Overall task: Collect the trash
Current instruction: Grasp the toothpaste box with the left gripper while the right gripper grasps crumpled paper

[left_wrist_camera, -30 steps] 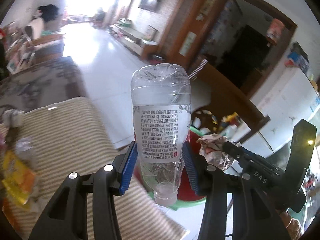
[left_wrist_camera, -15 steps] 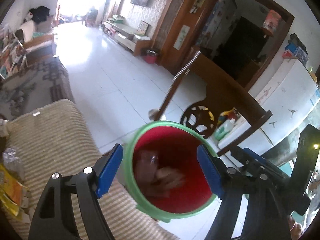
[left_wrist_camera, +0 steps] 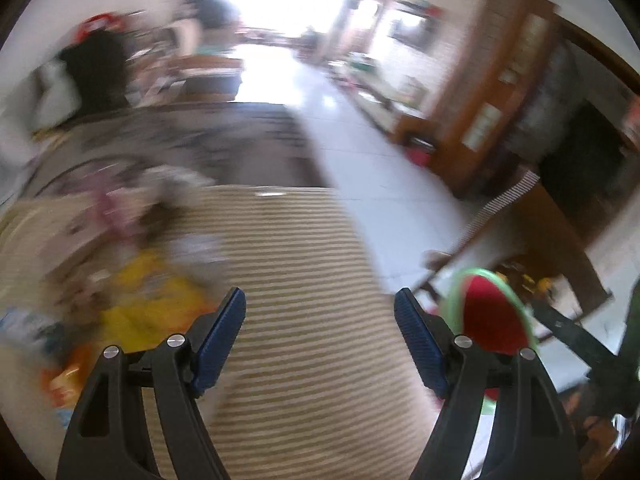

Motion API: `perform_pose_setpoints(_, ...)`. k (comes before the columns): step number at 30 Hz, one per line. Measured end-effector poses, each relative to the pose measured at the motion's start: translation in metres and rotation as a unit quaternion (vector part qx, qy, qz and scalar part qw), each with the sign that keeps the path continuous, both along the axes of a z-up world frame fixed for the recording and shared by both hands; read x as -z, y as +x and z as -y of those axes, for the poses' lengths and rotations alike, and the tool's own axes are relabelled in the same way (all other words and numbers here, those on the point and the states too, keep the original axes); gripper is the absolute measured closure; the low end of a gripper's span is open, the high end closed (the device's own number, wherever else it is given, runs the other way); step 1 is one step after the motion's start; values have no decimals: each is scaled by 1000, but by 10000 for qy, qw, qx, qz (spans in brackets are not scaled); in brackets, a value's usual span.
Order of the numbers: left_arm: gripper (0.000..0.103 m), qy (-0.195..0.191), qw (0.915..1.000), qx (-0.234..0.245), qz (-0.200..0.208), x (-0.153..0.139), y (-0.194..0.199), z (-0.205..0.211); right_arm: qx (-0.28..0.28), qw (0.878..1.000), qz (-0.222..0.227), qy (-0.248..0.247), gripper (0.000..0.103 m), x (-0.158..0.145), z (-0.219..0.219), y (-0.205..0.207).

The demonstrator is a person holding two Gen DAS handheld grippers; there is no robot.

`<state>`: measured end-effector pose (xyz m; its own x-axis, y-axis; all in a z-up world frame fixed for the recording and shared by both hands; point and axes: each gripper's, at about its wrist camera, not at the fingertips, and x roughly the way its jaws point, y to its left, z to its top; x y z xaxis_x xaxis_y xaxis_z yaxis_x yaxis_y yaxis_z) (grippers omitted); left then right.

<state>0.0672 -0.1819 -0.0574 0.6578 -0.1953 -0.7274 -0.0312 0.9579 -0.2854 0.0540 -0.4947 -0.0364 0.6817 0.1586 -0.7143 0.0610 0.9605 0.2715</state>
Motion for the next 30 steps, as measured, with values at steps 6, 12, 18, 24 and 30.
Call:
perform_pose_setpoints(6,29,-604,9798,-1833,-517,35,-39,-137,-669,9977,-120,-77,34,4,-75,8)
perform_pose_setpoints(12,27,-1927,9095,-3514,-1098,91,-85,-260,-1236,9917,-250,-247,34,10,-160,4)
perform_pose_setpoints(18,25,-2741,8856,-3473,-1415,132,-73,-297,-1492,9875,-309,-396,33,13,-223,-6)
perform_pose_setpoints(24,40,-2926,8875,-3076,-1795,156,-43,-309,-1485,9875,-391,-364,32,17,-268,-6)
perform_pose_setpoints(30,62,-2890,9187,-2244,-1486,144,-33,-319,-1757,9823,-556,-338,32,29,-324,13)
